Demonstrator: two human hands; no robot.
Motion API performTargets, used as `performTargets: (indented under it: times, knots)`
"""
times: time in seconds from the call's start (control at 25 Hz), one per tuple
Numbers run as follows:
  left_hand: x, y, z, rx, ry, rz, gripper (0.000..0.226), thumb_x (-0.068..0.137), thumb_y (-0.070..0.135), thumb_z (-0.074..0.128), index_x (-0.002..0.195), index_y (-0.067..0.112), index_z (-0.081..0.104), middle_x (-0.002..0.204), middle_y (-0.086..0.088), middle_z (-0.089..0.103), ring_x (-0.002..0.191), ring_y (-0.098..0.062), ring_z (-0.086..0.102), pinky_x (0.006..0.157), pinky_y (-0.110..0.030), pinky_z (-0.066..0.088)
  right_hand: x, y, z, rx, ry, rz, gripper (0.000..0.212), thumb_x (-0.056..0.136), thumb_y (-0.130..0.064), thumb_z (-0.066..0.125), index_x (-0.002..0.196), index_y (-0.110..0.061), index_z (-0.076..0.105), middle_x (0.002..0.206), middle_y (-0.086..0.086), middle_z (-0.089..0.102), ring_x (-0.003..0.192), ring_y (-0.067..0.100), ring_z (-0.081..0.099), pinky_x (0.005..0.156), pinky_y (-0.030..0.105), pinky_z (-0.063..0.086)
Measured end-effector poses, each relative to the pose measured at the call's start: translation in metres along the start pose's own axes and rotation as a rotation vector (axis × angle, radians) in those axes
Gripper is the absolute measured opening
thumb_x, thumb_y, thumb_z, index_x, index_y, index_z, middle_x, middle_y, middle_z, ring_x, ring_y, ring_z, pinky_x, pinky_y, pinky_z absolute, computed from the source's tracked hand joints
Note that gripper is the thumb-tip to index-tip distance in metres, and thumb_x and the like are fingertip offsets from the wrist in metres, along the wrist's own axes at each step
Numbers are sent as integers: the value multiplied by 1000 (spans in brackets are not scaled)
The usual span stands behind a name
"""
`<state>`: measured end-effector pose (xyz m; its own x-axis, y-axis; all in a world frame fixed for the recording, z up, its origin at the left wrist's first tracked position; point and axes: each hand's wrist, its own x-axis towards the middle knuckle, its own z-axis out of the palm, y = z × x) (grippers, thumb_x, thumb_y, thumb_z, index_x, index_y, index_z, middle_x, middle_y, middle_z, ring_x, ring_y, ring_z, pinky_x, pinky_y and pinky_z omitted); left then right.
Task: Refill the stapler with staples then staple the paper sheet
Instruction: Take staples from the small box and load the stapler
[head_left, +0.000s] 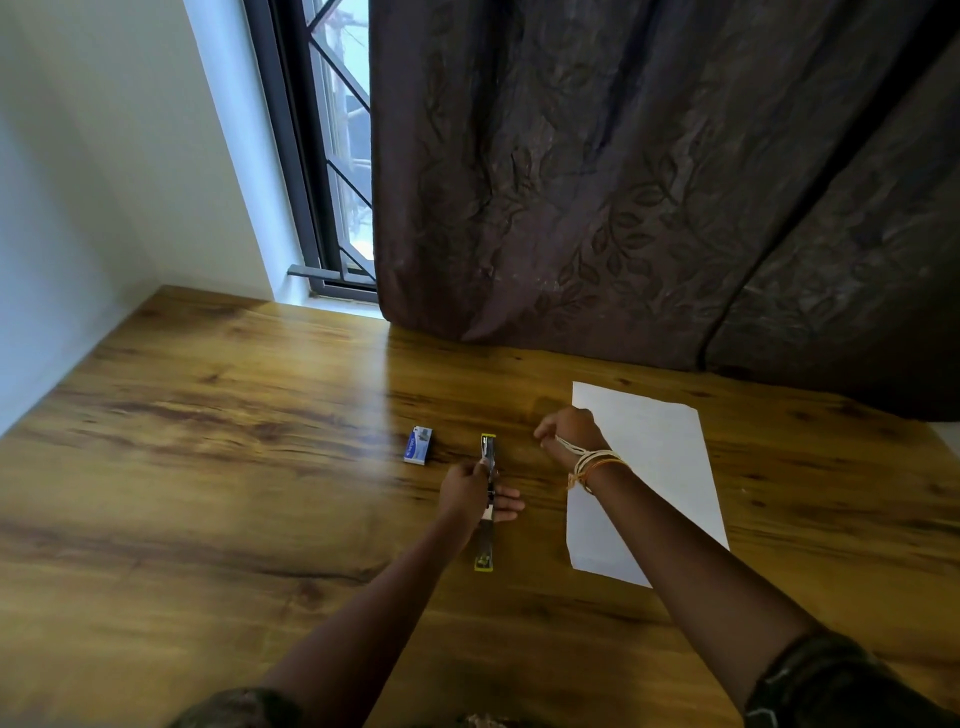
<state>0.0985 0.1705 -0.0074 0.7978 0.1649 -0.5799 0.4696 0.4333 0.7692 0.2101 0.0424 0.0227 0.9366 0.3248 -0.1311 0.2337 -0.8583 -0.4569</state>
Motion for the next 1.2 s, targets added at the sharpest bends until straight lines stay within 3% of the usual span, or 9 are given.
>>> performTargets:
  times: [0.16, 0.32, 0.44, 0.52, 0.64, 0.72, 0.8, 1.0, 1.2]
  knots:
    - [9, -1, 2, 84, 37, 17, 32, 105, 25, 33, 119, 1, 48, 78, -18, 69, 59, -24, 70, 52, -34, 59, -1, 9, 4, 109, 25, -81, 19, 84, -5, 62, 98, -8, 74, 105, 12, 72, 101, 25, 66, 96, 36, 50]
    - [11, -4, 4, 126, 64, 28, 29, 105, 26, 33, 117, 5, 48, 74, -19, 67, 57, -27, 69, 53, -36, 58, -7, 17, 8, 331, 137, 42, 20, 82, -1, 64, 99, -6, 74, 103, 11, 72, 97, 20, 65, 91, 26, 48]
    - [9, -7, 6, 292, 93, 85, 24, 104, 28, 34, 113, 11, 48, 88, -19, 65, 70, -30, 68, 64, -43, 60, -20, 16, 11, 914, 341, 278, 18, 84, 7, 58, 100, 9, 68, 99, 20, 67, 91, 34, 63, 97, 45, 48]
    - [7, -9, 6, 534, 120, 170, 27, 104, 32, 33, 111, 12, 50, 94, -12, 60, 73, -22, 64, 67, -41, 59, -30, 14, 14, 1157, 298, 398, 17, 85, 10, 54, 98, 11, 66, 95, 20, 64, 79, 32, 61, 94, 48, 48]
    - [3, -11, 11, 909, 150, 266, 30, 102, 33, 34, 113, 11, 50, 97, -11, 63, 75, -21, 64, 60, -34, 56, -44, 8, 28, 1076, 45, 428, 21, 87, 12, 50, 104, 12, 62, 101, 24, 62, 74, 24, 59, 86, 38, 51]
    - [0, -12, 15, 1259, 187, 326, 26, 98, 25, 45, 119, 10, 48, 104, -11, 66, 90, -25, 66, 66, -33, 49, -50, 2, 34, 1009, 13, 435, 19, 87, 12, 51, 101, 9, 64, 98, 21, 64, 73, 22, 62, 80, 33, 52]
    - [-4, -15, 19, 1424, 207, 338, 35, 92, 17, 56, 124, 9, 44, 109, -12, 67, 99, -27, 66, 68, -32, 46, -57, 1, 41, 918, 61, 411, 17, 87, 8, 55, 91, -2, 69, 94, 16, 69, 76, 22, 66, 77, 31, 56]
    - [-1, -14, 13, 1373, 211, 357, 38, 92, 14, 57, 125, 5, 41, 112, -14, 66, 101, -28, 66, 68, -32, 44, -67, 6, 37, 880, 27, 385, 19, 86, 5, 56, 85, -7, 71, 92, 14, 72, 81, 22, 70, 75, 29, 58]
    - [1, 0, -27, 911, 289, 444, 25, 100, 24, 45, 112, 4, 51, 89, -6, 60, 83, -24, 61, 66, -36, 48, -67, 0, 22, 838, 54, 324, 15, 87, 4, 57, 89, -5, 69, 92, 14, 71, 80, 22, 69, 74, 29, 58]
